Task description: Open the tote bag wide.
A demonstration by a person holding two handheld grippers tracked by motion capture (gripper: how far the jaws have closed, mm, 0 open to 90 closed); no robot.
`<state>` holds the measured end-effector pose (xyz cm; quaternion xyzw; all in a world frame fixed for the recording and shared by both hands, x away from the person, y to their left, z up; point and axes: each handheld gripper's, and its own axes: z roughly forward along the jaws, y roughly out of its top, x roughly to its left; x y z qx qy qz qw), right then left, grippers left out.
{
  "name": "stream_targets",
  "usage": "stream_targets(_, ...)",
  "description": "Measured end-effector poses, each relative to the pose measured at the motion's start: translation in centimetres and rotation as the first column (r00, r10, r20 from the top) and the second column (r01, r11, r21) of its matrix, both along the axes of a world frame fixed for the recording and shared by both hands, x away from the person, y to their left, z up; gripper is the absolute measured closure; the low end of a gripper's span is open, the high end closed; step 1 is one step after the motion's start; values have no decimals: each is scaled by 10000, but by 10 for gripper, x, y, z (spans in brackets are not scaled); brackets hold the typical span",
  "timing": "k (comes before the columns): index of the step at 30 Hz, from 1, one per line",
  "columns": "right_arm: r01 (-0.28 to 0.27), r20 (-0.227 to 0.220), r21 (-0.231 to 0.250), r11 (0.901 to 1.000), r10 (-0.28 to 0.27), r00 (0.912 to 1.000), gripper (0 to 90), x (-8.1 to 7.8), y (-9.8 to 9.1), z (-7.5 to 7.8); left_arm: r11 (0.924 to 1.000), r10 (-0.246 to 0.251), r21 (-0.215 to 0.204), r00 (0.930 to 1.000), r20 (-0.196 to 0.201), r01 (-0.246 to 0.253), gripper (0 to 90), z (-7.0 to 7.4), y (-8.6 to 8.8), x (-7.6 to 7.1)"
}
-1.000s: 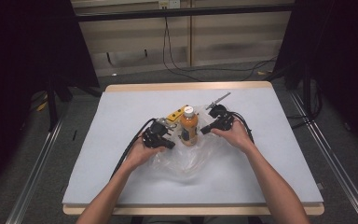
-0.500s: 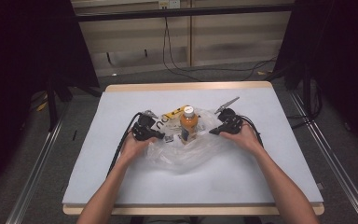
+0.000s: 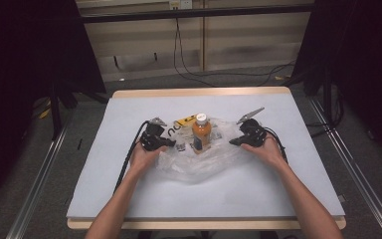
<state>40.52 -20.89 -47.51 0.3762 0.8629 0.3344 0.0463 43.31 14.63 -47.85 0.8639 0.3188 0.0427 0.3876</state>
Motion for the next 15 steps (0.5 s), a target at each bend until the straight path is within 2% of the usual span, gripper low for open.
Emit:
stream_targets(1,102,37,145,9998,-103,9999,900,0,0,0,10000,-71,-21,10000,-60,71,900,2,1,0)
stream_targets(4,179,344,651,9977,-202,9992,900,1,0,3,9983,-172,-549,9999,7,172,900,8,0,-3)
stream_targets(6,282,544,1041,9942,-340,9979,900,-2,-1,7,9958,-281,-860,9994,225,299,900,15,1,-8)
stream_targets(11,253,1178,1549,9876,-439,9921,900,-14,-2,19,9912,-634,-1097,9935,942,737,853,36,5,-23)
stream_targets(12,317,1547,1770,9837,-596,9862,811,-18,-3,24,9903,-643,-1169,9932,967,755,814,40,7,-25)
stream_targets(13,317,1547,1770,9837,-596,9862,811,-18,-3,24,9883,-630,-1318,9926,1037,765,814,42,8,-27)
stream_targets(15,393,1654,2184,9751,-767,9832,778,-21,-4,28,9853,-582,-1529,9916,1153,756,774,47,11,-31)
